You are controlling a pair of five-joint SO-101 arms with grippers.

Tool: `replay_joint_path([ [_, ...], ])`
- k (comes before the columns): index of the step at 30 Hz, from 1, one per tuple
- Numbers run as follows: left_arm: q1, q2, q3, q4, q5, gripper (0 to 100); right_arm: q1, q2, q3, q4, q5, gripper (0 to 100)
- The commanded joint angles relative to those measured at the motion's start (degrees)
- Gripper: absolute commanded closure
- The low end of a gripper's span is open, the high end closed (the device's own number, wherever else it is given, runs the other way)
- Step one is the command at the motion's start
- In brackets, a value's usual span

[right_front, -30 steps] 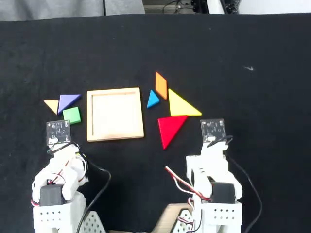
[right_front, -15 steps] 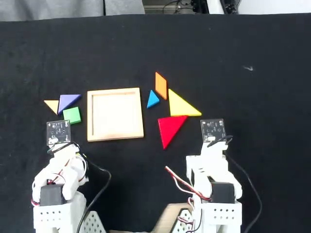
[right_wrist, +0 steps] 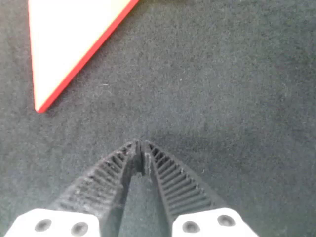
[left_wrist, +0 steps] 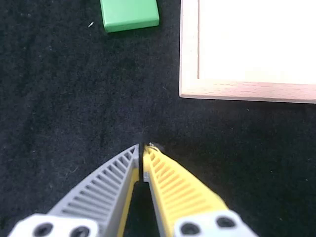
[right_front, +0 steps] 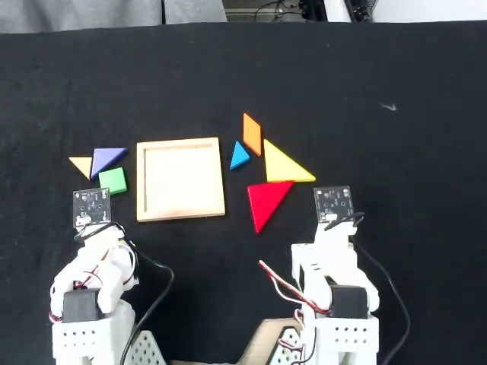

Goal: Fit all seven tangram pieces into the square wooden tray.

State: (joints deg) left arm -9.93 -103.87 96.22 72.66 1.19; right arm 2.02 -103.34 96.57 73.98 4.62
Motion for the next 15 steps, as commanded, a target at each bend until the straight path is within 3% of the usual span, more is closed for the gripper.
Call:
replay_joint_path([
  [1, -0.13, -0.26, 1.10, 0.18, 0.35, 97, 0.26, -4.09, 0.04, 0.35, -0.26, 98.7],
  [4, -0.04, -0.35, 1.01, -0.26, 0.35, 97, 0.26, -4.09, 0.04, 0.35, -0.26, 98.7],
  [7, -0.92, -0.44, -1.27, -7.03, 0.35, 97, 0.09, -4.18, 0.04, -0.26, 0.00, 98.7],
  [11, -1.98, -0.44, -2.24, -15.47, -0.18, 97, -0.26, -4.18, -0.04, -12.22, 0.62, 98.6],
  [13, -2.95, -0.44, -2.33, -18.11, -4.66, 97, 1.67, -4.18, -0.31, -20.40, 4.75, 97.7],
  [15, -2.77, -0.44, -1.80, -21.71, -13.89, 97, 4.31, -4.18, -0.04, -27.43, 10.55, 93.9],
])
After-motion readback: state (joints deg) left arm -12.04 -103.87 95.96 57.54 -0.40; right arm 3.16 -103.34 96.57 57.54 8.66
